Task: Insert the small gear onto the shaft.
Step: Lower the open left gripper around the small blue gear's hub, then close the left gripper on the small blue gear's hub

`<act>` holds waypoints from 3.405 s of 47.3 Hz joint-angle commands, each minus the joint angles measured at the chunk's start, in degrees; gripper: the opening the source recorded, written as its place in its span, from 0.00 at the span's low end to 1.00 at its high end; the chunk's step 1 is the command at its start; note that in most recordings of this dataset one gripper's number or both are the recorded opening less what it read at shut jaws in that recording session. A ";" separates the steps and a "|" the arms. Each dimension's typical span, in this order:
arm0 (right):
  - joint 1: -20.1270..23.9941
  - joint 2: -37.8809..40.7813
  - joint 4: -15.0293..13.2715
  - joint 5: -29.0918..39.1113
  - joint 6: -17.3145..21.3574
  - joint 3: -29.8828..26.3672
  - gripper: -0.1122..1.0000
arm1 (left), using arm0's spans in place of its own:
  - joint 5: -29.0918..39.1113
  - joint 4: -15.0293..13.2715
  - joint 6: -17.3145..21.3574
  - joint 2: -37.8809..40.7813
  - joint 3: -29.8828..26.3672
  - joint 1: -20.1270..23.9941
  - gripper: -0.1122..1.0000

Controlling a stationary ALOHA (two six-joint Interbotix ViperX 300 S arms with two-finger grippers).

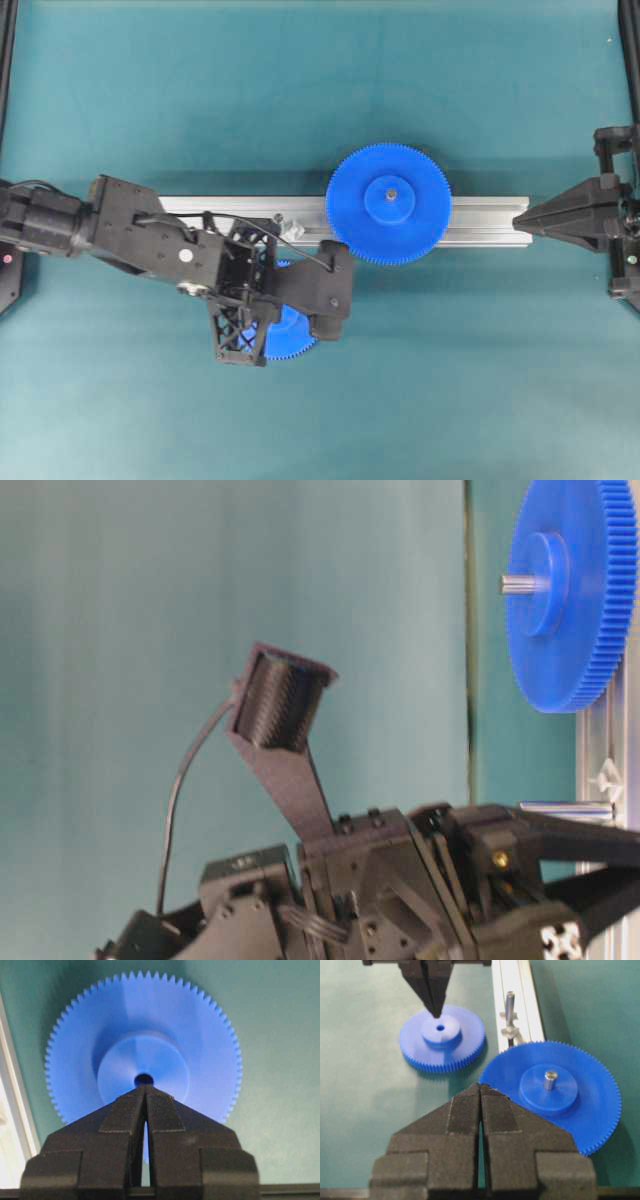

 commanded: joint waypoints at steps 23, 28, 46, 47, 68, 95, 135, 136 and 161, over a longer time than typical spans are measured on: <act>-0.09 0.26 0.09 -0.35 0.62 -0.53 0.10 | 2.72 0.18 -0.44 -0.44 -2.46 -0.26 0.09; -0.18 0.26 0.09 -0.35 0.62 -0.53 0.10 | 2.64 0.18 -0.44 -0.35 -2.55 -0.26 0.09; -0.09 0.26 0.09 -0.26 0.62 -0.53 0.10 | 2.55 0.18 -0.35 0.09 -2.90 -0.26 0.09; -0.09 0.26 0.09 -0.35 0.62 -0.53 0.10 | 2.55 0.18 -0.35 0.18 -2.90 -0.26 0.10; -0.09 0.26 0.09 -0.35 0.70 -0.26 0.10 | 2.64 0.18 -2.29 0.26 -2.90 -0.26 0.82; -0.18 -0.26 0.18 -0.35 0.70 0.00 0.10 | 2.55 0.18 -2.72 1.14 -3.25 -0.26 0.94; -0.09 -1.05 0.18 -0.35 2.64 0.53 0.10 | 2.29 0.18 -2.46 2.46 -3.52 0.70 0.94; -0.09 -1.05 0.18 -0.35 2.64 0.53 0.10 | 2.29 0.18 -2.46 2.46 -3.52 0.88 0.94; -0.09 -1.14 0.18 -0.26 2.64 0.53 0.10 | 1.93 0.18 -2.72 3.34 -3.52 0.53 0.94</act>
